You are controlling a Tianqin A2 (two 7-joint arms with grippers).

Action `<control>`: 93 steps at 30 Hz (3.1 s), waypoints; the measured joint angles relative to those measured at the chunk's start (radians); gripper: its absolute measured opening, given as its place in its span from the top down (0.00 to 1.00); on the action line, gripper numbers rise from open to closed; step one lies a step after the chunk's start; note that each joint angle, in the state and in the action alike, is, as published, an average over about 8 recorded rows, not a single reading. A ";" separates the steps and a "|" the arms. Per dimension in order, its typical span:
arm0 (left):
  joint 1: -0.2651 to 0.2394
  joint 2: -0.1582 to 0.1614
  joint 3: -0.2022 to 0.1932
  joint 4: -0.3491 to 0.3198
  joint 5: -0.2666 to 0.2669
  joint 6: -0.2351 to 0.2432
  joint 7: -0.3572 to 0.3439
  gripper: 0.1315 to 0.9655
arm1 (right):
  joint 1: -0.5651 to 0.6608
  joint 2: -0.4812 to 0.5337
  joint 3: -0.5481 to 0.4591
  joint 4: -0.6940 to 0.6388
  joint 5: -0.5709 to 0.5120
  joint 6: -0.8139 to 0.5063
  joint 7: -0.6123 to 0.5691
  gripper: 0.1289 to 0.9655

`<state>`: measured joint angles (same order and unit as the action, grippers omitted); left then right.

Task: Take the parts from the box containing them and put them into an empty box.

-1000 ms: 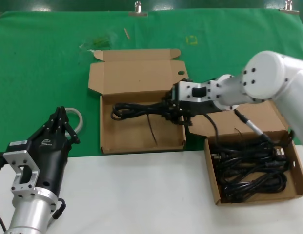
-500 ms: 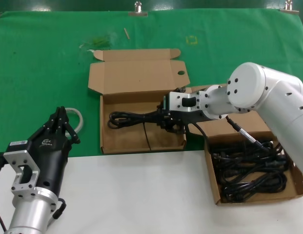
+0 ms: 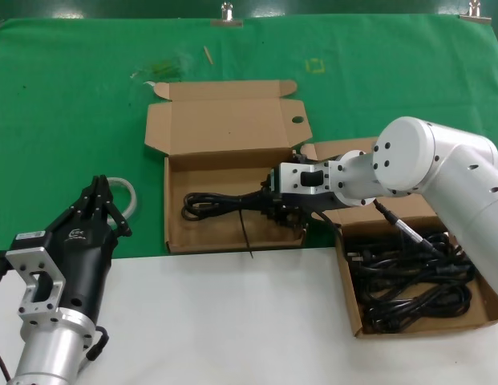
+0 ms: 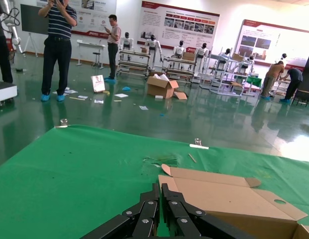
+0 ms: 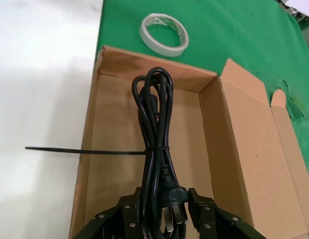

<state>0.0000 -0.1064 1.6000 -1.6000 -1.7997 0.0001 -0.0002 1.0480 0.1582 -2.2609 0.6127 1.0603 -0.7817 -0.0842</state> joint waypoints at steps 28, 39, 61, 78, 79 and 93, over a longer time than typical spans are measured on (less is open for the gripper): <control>0.000 0.000 0.000 0.000 0.000 0.000 0.000 0.97 | 0.038 -0.036 0.031 -0.140 0.053 0.087 -0.092 0.55; 0.000 0.000 0.000 0.000 0.000 0.000 0.000 0.97 | 0.054 -0.044 0.046 -0.152 0.080 0.098 -0.112 0.29; 0.000 0.000 0.000 0.000 0.000 0.000 0.000 0.97 | -0.014 0.073 0.046 0.104 0.048 0.026 0.025 0.01; 0.000 0.000 0.000 0.000 0.000 0.000 0.000 0.97 | -0.063 0.136 0.080 0.209 0.064 0.013 0.070 0.00; 0.000 0.000 0.000 0.000 0.000 0.000 0.000 0.96 | -0.063 0.136 0.080 0.210 0.064 0.013 0.070 0.00; 0.000 0.000 0.000 0.000 0.000 0.000 0.000 0.88 | -0.095 0.136 0.099 0.234 0.086 0.037 0.070 0.00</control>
<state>0.0000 -0.1063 1.5999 -1.6000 -1.7997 0.0001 -0.0002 0.9528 0.2942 -2.1623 0.8469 1.1462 -0.7442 -0.0139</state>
